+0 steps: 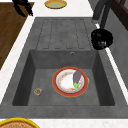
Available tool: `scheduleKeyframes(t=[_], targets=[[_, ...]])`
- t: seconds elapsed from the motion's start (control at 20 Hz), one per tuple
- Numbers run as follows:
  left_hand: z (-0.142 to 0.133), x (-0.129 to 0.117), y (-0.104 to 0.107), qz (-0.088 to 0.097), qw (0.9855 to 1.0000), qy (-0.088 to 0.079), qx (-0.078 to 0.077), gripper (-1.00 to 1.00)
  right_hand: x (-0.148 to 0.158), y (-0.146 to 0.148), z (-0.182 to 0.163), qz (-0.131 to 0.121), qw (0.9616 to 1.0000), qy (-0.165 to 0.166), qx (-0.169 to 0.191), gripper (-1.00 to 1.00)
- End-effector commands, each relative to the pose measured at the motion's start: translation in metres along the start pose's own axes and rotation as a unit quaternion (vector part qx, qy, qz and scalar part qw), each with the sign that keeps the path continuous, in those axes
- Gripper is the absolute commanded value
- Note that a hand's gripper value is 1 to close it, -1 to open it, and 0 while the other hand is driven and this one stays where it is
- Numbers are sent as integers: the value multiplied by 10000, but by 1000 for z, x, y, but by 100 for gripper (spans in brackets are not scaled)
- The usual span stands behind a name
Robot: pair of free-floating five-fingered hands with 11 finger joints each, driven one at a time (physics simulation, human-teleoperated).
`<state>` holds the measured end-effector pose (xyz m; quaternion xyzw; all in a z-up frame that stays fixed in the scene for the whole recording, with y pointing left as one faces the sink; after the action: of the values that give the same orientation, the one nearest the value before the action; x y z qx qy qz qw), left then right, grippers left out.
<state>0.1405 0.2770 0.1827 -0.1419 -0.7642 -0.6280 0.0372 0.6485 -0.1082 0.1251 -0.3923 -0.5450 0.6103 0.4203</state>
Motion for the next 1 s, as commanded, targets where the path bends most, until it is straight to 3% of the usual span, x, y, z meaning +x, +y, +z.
scheduleKeyframes(t=[0.0, 0.05, 0.1, 0.25, 0.4, 0.6, 0.75, 0.95], targets=[[0, 0, 0, 0, 10000, 0, 0, 0, 6, 29, 13, 279, 9992, 297, 9, 100], [0, 0, 0, 0, 10000, 0, 0, 0, 2, 33, 20, 286, 9987, 349, -234, 100], [0, 0, 0, 0, 10000, 0, 0, 0, 0, 38, 20, 171, 9987, 199, -448, 100], [0, 0, 0, 0, 10000, 0, 0, 0, 0, 42, 29, 342, 9930, 208, -1108, 100], [0, 0, 0, 0, 10000, 0, 0, 0, 5, 46, 30, 511, 9866, 291, -1519, 100], [0, 0, 0, 0, 10000, 0, 0, 0, 3, 55, 29, 540, 9820, 377, -1771, 100], [0, 0, 0, 0, 10000, 0, 0, 0, -1, 60, 26, 461, 9818, 475, -1781, 100], [0, 0, 0, 0, 10000, 0, 0, 0, 1, 55, 18, 177, 9797, 624, -1898, 100]])
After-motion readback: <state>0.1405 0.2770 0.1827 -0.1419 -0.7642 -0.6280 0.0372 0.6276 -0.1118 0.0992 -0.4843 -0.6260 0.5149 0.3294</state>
